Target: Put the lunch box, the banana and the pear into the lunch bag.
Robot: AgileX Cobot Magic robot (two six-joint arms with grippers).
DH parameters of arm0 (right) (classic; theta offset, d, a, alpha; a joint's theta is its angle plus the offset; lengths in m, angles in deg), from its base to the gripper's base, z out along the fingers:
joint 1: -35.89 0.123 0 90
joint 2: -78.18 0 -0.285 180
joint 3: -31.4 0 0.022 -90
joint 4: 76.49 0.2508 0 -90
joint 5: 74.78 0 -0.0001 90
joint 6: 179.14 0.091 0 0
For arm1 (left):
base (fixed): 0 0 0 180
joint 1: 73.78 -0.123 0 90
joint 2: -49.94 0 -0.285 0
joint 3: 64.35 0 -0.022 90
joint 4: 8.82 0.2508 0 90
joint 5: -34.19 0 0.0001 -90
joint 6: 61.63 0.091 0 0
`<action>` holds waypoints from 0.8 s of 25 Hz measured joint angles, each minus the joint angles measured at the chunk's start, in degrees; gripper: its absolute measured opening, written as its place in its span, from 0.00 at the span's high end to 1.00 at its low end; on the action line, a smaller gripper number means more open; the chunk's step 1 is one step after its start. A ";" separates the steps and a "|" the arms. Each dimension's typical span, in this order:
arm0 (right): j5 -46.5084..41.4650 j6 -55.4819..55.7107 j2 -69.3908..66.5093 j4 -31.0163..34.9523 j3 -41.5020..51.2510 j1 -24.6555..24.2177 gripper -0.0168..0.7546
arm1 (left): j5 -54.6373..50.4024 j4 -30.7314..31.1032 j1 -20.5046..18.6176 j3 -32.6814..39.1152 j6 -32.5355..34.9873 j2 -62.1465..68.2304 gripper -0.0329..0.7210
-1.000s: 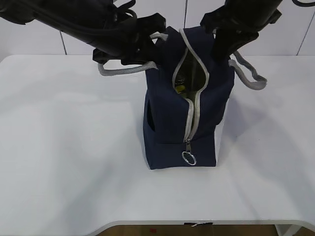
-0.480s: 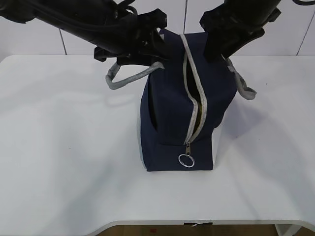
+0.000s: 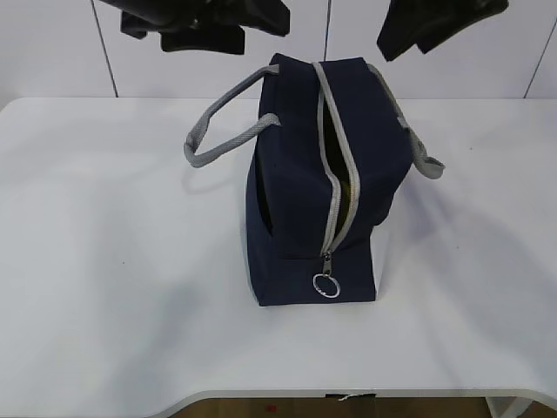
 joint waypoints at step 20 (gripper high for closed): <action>-0.34 3.19 38.10 0.80 20.93 0.00 0.47 | -36.00 25.75 0.00 0.00 -6.84 -27.04 0.49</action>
